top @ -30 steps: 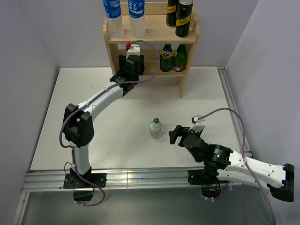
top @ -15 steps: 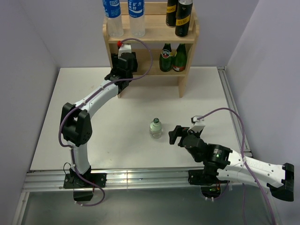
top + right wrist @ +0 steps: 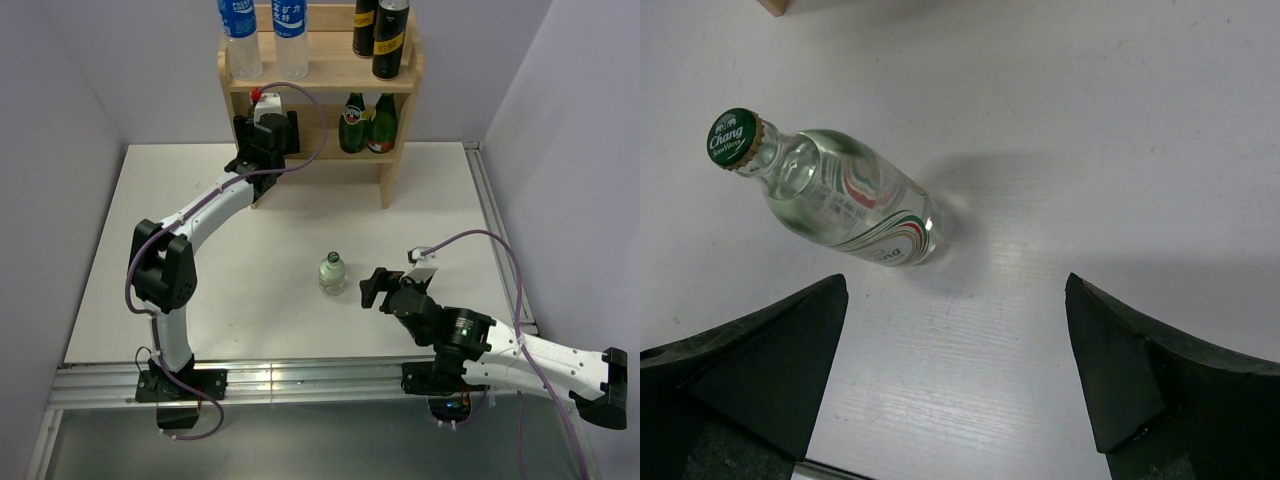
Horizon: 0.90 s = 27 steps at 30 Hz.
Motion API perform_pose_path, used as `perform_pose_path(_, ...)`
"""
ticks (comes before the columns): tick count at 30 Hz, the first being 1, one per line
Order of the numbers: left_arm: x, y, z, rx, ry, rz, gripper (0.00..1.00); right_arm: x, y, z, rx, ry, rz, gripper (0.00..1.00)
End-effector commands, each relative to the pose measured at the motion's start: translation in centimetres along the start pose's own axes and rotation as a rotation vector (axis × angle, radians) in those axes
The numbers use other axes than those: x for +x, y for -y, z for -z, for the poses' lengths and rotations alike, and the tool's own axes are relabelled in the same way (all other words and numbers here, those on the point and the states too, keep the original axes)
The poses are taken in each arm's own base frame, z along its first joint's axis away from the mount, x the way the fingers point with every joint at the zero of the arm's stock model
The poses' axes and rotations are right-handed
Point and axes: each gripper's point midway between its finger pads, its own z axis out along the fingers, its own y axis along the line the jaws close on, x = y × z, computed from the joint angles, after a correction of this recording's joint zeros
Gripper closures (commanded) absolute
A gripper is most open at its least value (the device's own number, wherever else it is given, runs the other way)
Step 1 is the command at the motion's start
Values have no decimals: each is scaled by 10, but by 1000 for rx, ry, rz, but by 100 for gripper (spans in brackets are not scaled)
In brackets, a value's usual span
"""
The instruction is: Place and organize the beverage onto the shelf
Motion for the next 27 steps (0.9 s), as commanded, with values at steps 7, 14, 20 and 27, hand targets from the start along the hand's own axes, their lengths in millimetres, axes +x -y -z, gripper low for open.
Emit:
perform_pose_path(7, -59, -44, 18, -86, 123, 157, 1, -9, -3, 0, 0, 38, -29, 4)
perform_pose_path(14, -37, -48, 32, -79, 60, 122, 1, -10, -3, 1, -4, 43, -30, 4)
perform_pose_path(20, -34, -49, 60, -50, 54, 124, 1, -9, -4, 1, -10, 40, -30, 4)
perform_pose_path(27, -16, -48, 109, -11, 12, 95, 1, -10, -4, 2, -13, 45, -34, 4)
